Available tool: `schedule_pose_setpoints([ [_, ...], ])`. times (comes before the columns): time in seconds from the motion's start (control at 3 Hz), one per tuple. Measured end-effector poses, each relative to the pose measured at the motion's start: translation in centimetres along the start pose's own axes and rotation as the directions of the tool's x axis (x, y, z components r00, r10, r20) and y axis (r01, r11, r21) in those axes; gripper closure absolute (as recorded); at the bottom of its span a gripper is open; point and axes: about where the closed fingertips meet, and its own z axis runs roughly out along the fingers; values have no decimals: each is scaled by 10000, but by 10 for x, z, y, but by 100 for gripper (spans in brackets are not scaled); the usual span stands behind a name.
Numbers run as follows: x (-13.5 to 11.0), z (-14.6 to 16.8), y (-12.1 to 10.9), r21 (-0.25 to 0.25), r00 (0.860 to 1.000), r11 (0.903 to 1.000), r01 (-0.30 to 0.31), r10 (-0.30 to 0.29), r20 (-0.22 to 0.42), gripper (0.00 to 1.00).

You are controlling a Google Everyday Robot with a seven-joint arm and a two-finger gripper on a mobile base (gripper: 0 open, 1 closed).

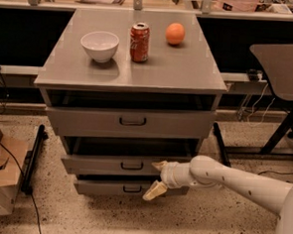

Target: Close middle drawer

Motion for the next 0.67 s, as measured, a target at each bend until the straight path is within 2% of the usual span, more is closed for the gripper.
schedule_pose_setpoints([
  [0.67, 1, 1, -2, -11, 10000, 10000, -16, 16, 25, 0],
])
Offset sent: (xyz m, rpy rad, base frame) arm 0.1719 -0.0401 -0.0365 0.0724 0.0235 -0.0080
